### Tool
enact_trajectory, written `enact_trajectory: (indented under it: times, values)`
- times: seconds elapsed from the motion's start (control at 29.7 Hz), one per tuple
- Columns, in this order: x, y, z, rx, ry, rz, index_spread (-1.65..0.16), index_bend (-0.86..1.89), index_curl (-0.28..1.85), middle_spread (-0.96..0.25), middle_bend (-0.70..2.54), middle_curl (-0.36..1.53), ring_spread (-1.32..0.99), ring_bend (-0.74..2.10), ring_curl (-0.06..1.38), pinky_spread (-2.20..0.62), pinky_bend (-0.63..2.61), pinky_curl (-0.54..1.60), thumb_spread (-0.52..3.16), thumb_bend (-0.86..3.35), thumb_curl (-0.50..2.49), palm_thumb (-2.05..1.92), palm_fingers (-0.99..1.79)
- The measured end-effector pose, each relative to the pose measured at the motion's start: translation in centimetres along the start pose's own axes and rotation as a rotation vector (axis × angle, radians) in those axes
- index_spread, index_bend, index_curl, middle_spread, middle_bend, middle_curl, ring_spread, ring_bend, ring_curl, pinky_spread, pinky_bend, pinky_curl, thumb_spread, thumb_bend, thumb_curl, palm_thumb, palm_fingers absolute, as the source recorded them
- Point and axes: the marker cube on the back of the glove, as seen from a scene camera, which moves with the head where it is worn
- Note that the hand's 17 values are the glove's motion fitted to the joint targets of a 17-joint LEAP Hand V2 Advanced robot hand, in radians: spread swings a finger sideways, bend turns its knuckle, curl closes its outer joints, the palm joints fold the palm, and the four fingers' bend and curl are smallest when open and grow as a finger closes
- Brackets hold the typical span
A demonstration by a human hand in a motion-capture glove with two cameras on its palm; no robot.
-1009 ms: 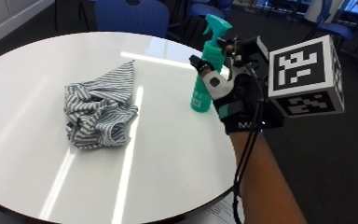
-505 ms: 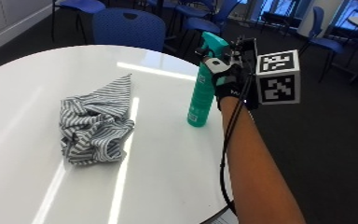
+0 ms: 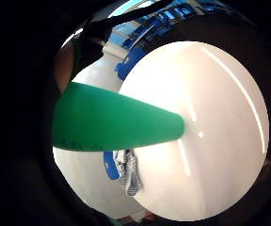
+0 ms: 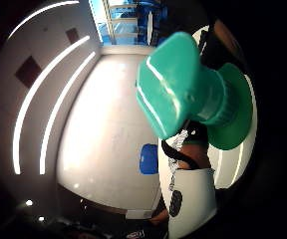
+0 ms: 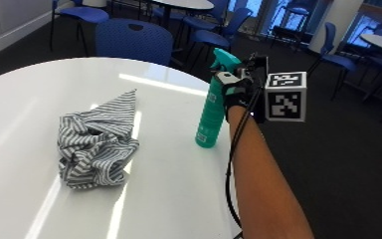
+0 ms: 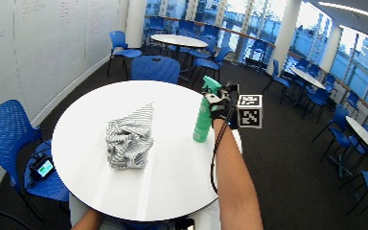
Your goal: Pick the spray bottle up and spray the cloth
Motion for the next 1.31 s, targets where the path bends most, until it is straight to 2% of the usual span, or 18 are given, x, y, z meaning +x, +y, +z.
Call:
enact_trajectory:
  times: [0.37, 0.64, 0.87, 1.31]
  values:
    - [-0.8, -1.8, 1.3, -0.022, -0.100, 0.029, -0.32, 0.41, 0.41, -0.21, 0.40, 0.42, -0.15, 0.41, 0.35, 0.11, 0.08, 0.19, 0.74, 0.01, 0.53, 1.01, 1.00]
    - [-2.4, -2.5, 0.8, 0.052, -0.142, -0.146, -0.32, 0.38, 0.45, -0.25, 0.37, 0.45, -0.21, 0.44, 0.39, -0.03, 0.29, 0.26, 0.54, -0.03, 0.58, 1.03, 1.22]
    - [-4.6, -2.9, -1.0, 0.135, -0.171, -0.316, -0.32, 0.32, 0.46, -0.25, 0.37, 0.46, -0.21, 0.47, 0.41, -0.13, 0.37, 0.31, 0.43, -0.04, 0.61, 0.99, 1.30]
    - [-5.3, -2.9, -1.6, 0.217, -0.189, -0.371, -0.33, 0.27, 0.48, -0.25, 0.41, 0.48, -0.20, 0.56, 0.45, -0.25, 0.43, 0.35, 0.32, -0.04, 0.65, 0.93, 1.38]
